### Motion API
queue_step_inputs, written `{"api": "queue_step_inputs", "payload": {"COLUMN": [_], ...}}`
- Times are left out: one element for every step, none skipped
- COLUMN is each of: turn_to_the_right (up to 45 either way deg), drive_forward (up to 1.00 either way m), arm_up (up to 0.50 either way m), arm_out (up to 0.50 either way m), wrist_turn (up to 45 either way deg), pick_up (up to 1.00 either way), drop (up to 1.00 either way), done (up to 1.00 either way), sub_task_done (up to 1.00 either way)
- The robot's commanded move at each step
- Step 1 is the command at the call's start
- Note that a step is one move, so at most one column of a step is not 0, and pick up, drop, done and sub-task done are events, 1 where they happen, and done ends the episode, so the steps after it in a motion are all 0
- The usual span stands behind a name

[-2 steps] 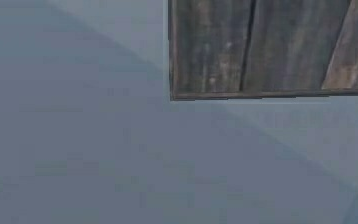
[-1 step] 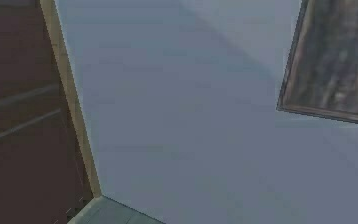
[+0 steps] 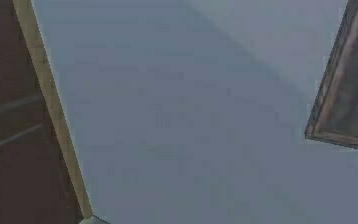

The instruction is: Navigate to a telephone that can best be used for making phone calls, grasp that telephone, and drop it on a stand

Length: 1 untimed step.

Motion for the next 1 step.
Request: {"api": "queue_step_inputs", "payload": {"turn_to_the_right": [-15.0], "drive_forward": [0.0], "arm_up": [0.0], "arm_out": [0.0], "wrist_turn": [0.0], "pick_up": [0.0], "drop": [0.0], "done": [0.0], "sub_task_done": [0.0]}}
